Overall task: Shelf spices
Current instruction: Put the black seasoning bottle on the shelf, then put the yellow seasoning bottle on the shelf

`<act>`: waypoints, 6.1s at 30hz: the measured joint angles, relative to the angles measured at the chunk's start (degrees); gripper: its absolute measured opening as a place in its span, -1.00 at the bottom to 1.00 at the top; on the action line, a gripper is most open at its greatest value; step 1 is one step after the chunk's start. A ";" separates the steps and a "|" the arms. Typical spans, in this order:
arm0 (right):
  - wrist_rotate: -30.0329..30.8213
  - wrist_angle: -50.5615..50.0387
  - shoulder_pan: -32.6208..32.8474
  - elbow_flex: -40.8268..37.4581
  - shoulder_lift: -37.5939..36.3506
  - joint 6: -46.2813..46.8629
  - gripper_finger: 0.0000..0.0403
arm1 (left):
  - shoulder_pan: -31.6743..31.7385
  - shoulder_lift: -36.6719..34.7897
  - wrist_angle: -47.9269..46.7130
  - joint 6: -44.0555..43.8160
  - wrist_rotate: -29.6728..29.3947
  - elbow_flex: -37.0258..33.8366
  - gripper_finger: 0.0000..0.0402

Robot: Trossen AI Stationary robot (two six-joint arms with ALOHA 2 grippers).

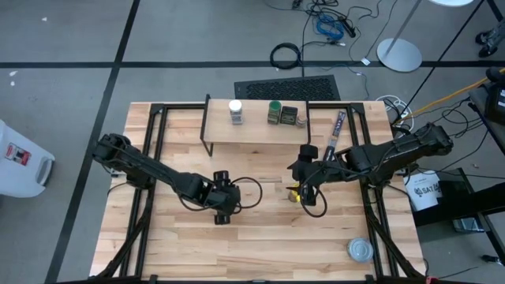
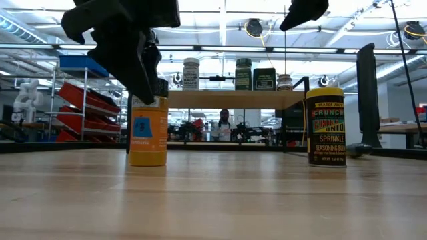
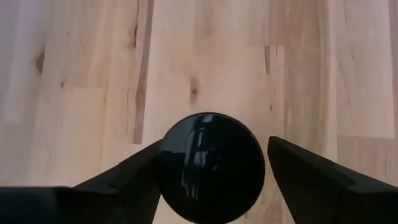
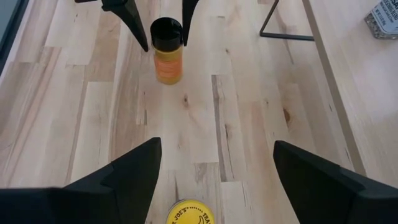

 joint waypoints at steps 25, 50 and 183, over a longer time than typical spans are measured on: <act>-0.03 -0.20 0.00 0.00 0.00 0.01 0.48 | 7.62 -5.26 -9.95 7.08 5.14 17.20 0.05; -1.39 -3.95 5.37 -3.61 6.78 17.22 0.49 | 35.04 -4.61 -14.42 25.50 12.10 37.90 0.07; -9.29 -4.01 -1.30 -1.48 10.38 11.90 0.07 | 46.09 0.94 -11.54 30.95 22.64 42.88 0.24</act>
